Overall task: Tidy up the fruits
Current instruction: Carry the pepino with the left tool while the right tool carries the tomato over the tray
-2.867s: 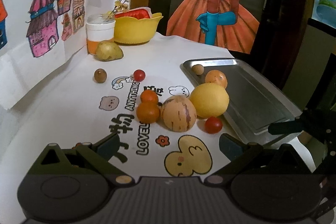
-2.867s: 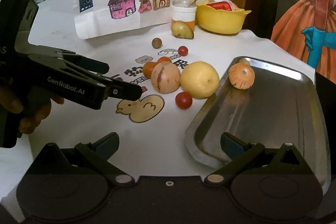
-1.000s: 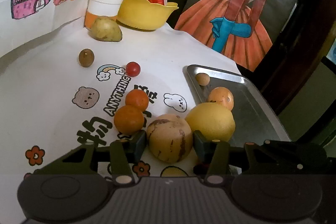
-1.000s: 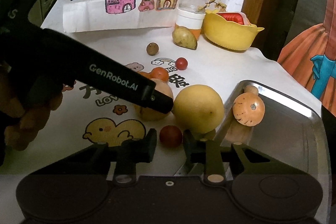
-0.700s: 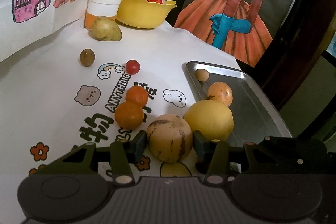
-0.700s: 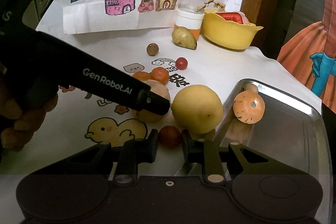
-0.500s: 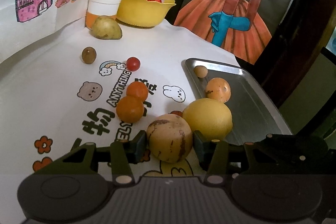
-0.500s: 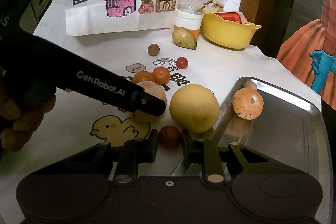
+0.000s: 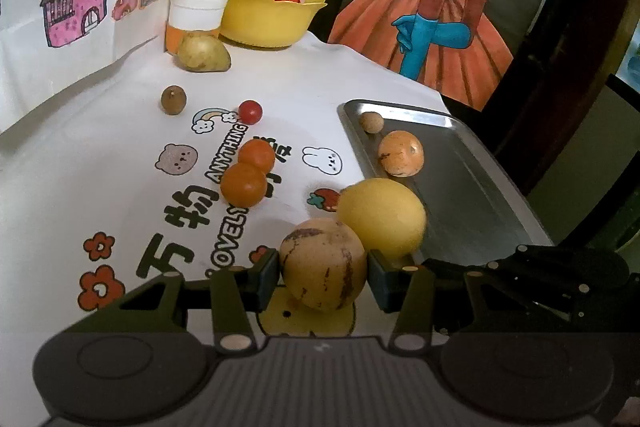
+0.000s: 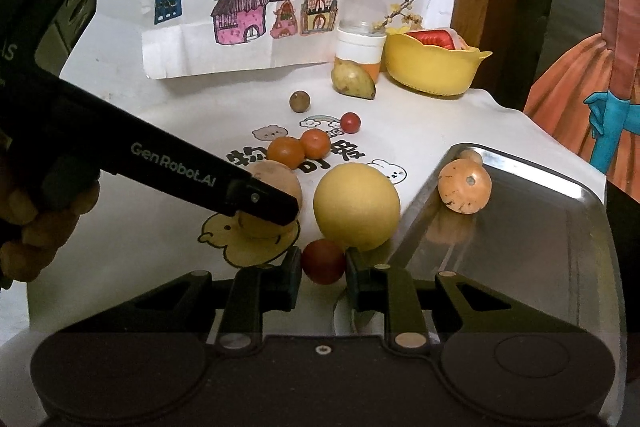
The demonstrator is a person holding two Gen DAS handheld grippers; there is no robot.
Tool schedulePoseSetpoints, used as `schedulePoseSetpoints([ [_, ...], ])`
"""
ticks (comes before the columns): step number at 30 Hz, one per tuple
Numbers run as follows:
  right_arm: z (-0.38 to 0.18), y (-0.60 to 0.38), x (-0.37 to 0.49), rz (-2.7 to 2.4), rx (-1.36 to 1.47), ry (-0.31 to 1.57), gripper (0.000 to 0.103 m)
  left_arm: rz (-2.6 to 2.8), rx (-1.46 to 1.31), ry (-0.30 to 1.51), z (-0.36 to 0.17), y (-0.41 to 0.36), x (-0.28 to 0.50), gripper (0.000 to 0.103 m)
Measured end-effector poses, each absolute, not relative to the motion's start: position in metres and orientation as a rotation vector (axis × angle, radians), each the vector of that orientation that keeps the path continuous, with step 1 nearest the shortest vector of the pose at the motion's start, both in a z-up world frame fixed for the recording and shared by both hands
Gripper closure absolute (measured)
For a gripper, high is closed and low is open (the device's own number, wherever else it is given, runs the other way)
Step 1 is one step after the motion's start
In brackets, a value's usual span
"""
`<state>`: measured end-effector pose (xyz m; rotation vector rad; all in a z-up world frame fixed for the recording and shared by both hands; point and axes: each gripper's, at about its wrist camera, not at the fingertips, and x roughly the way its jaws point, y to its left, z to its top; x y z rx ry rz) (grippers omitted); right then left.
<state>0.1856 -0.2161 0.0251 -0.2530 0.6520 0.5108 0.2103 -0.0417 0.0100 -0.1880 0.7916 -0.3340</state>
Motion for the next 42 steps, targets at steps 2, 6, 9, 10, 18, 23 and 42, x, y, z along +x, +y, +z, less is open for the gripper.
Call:
schedulePoseSetpoints([
  [2,0.028,-0.219,0.182,0.508,-0.249,0.646,0.078,-0.336,-0.183,0.79,0.013,-0.043,0.206,0.052],
  [6,0.035,-0.227,0.174,0.495,-0.242,0.626,0.078,-0.345,-0.171,0.781,0.02,-0.049,0.198,0.052],
  [9,0.038,-0.234,0.169,0.48,-0.235,0.616,0.078,-0.355,-0.164,0.777,0.025,-0.054,0.193,0.052],
  [10,0.039,-0.238,0.167,0.474,-0.231,0.612,0.078,-0.359,-0.163,0.775,0.027,-0.057,0.192,0.052],
  [18,0.042,-0.266,0.154,0.423,-0.195,0.593,0.078,-0.398,-0.143,0.757,0.04,-0.081,0.184,0.052],
  [23,0.043,-0.288,0.15,0.379,-0.163,0.583,0.078,-0.425,-0.136,0.753,0.042,-0.1,0.186,0.052],
  [42,0.038,-0.353,0.169,0.24,-0.084,0.57,0.078,-0.465,-0.172,0.773,0.028,-0.163,0.229,0.052],
])
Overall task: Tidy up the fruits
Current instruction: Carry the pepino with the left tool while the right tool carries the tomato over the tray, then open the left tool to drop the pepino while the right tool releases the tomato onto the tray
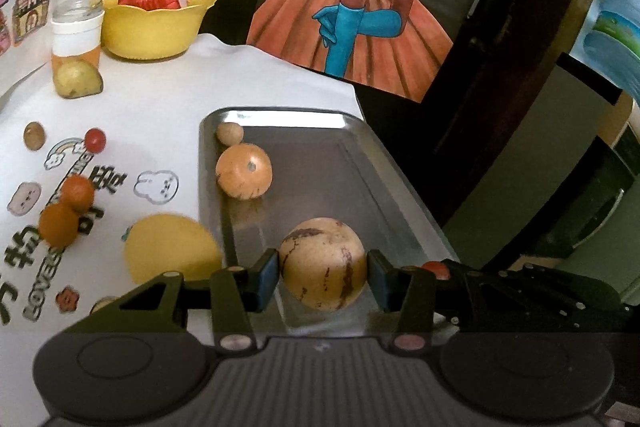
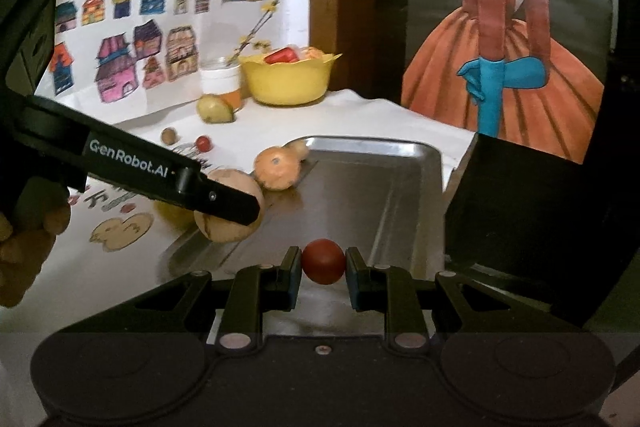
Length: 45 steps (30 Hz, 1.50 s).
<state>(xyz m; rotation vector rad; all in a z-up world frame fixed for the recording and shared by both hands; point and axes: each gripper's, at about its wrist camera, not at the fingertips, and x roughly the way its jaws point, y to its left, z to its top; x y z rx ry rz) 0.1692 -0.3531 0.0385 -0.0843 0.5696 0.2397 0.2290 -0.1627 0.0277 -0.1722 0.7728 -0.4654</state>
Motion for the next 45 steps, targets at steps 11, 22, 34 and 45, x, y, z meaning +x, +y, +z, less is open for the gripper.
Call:
schedulePoseSetpoints([
  [11,0.029,-0.377,0.219,0.178,-0.067,0.567,0.078,-0.437,-0.195,0.77,0.018,-0.19,0.279,0.052],
  [22,0.014,-0.381,0.248,0.191,-0.066,0.597,0.078,-0.407,-0.17,0.804,0.006,-0.208,0.31,0.052],
  [34,0.012,-0.387,0.259,0.185,-0.039,0.594,0.078,-0.374,-0.182,0.794,0.003,-0.21,0.322,0.051],
  [45,0.011,-0.387,0.262,0.186,-0.034,0.591,0.077,-0.371,-0.178,0.793,0.002,-0.212,0.322,0.051],
])
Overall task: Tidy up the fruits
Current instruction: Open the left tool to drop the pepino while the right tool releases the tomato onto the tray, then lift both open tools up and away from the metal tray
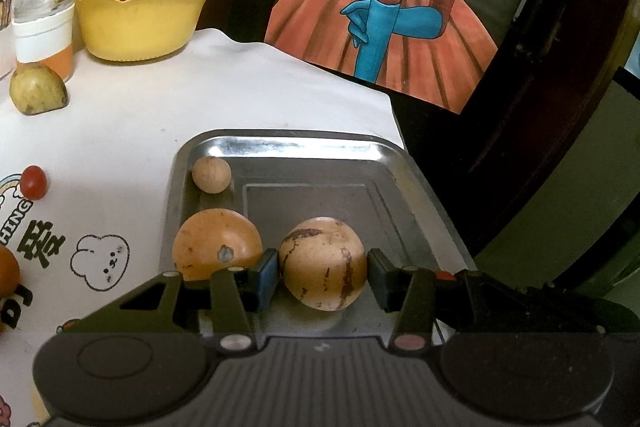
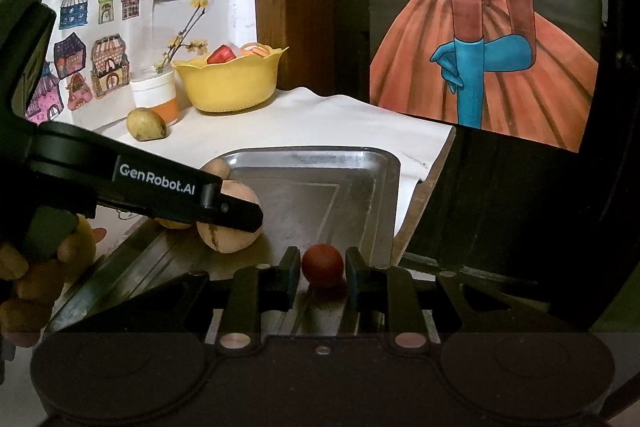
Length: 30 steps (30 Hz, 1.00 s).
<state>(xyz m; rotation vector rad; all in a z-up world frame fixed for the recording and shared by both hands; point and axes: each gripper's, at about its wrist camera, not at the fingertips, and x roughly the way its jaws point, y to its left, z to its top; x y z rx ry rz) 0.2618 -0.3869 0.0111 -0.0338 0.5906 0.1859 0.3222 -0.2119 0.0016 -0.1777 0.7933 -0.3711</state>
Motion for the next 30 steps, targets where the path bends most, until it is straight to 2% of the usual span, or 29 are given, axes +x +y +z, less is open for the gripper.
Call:
schedulePoseSetpoints([
  [6,0.011,-0.388,0.258,0.184,-0.026,0.582,0.077,-0.366,-0.187,0.803,0.002,-0.211,0.321,0.05],
  [17,0.022,-0.388,0.237,0.182,-0.036,0.552,0.058,-0.382,-0.181,0.823,0.005,-0.211,0.313,0.038],
  [20,0.027,-0.388,0.229,0.176,-0.034,0.542,0.052,-0.389,-0.18,0.804,0.011,-0.211,0.307,0.03],
  [22,0.031,-0.388,0.224,0.174,-0.035,0.535,0.046,-0.388,-0.173,0.781,0.016,-0.211,0.301,0.02],
  [26,0.041,-0.386,0.213,0.172,-0.038,0.515,0.036,-0.379,-0.159,0.733,0.03,-0.208,0.29,0.014],
  [30,0.051,-0.384,0.202,0.171,-0.031,0.493,0.023,-0.364,-0.176,0.697,0.042,-0.2,0.28,0.004],
])
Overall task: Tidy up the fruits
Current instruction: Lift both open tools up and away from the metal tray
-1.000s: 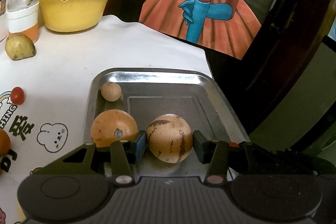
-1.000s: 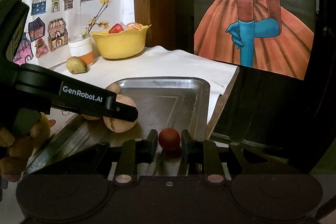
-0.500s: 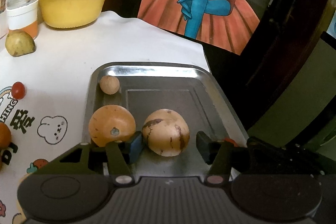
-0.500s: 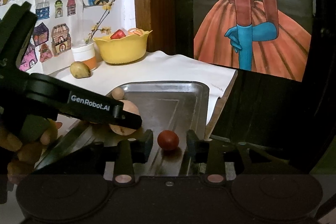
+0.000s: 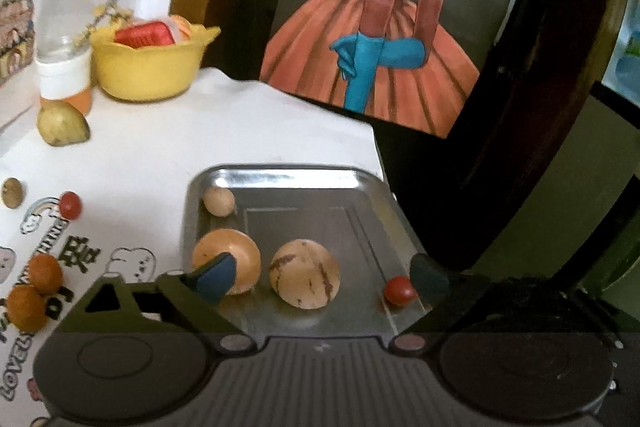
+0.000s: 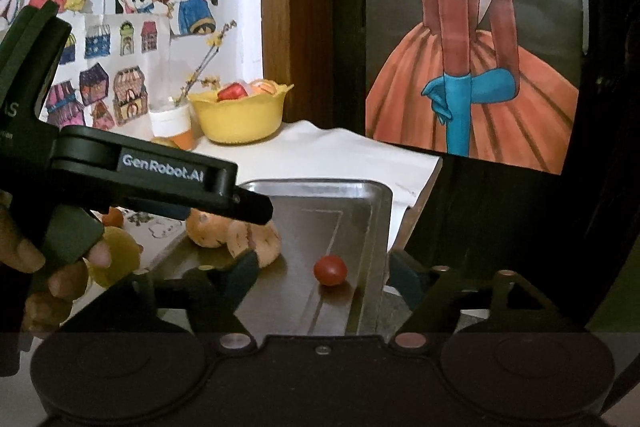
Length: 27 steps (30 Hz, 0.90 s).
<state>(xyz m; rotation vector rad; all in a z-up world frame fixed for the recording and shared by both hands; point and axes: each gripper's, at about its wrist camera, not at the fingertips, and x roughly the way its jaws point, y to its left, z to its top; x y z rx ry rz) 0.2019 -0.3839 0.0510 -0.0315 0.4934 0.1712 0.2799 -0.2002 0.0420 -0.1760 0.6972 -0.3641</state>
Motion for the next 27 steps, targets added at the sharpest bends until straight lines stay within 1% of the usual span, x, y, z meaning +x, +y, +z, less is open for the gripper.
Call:
schedulePoseSetpoints([
  [3,0.059,-0.381,0.194,0.177,-0.028,0.479,0.015,-0.343,-0.18,0.671,0.05,-0.194,0.273,0.001],
  [4,0.061,-0.38,0.191,0.181,-0.031,0.474,0.011,-0.336,-0.181,0.663,0.053,-0.192,0.27,0.001],
  [6,0.067,-0.377,0.185,0.187,-0.035,0.462,0.005,-0.325,-0.185,0.649,0.057,-0.187,0.265,0.001],
  [9,0.076,-0.374,0.176,0.194,-0.037,0.446,0.001,-0.313,-0.197,0.626,0.064,-0.177,0.256,0.001],
  [18,0.095,-0.357,0.148,0.217,-0.069,0.428,0.001,-0.278,-0.242,0.593,0.074,-0.135,0.223,0.0],
  [27,0.102,-0.334,0.122,0.242,-0.088,0.426,0.001,-0.235,-0.222,0.588,0.074,-0.097,0.192,0.0],
])
